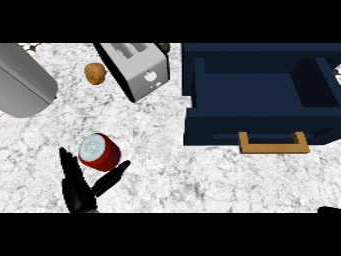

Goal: Pick up the can, place it into the drawer and close the drawer

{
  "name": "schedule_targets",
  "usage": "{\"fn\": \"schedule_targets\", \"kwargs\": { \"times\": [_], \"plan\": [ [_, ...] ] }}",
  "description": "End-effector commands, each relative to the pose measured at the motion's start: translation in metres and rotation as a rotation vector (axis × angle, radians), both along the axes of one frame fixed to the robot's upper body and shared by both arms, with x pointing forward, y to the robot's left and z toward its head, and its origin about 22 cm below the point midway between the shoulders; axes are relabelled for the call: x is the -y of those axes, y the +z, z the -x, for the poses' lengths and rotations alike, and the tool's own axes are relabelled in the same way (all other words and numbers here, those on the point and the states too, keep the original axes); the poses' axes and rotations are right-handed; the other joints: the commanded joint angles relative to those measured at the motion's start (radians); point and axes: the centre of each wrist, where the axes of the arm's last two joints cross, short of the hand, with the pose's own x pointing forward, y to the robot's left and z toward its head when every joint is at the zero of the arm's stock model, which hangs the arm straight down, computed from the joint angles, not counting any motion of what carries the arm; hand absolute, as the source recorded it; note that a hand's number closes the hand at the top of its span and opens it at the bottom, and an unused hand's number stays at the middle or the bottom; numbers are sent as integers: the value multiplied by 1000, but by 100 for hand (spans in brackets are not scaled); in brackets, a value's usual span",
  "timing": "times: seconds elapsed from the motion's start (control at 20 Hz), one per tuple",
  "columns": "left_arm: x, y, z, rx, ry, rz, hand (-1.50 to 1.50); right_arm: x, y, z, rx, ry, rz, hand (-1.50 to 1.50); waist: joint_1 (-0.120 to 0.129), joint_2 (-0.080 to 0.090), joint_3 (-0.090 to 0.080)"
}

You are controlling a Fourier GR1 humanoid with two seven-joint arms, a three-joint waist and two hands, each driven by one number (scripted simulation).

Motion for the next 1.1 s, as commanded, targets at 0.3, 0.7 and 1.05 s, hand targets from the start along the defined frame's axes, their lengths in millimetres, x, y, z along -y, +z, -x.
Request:
{"fn": "schedule_targets", "kwargs": {
  "times": [0.3, 0.7, 1.05],
  "plan": [
    [-14, -32, -21, -18, 6, 34, -150, 12, 6, -7, 8, -13, -1, -150, -2, 1, 0],
    [-45, -33, -27, 28, -51, 5, -150, -2, 14, 13, 3, 18, 32, -150, -2, -1, 0],
    [-38, -31, -60, 55, -171, 55, 150, -9, -9, 5, 11, 14, 24, -150, -4, 1, 0]
  ]
}}
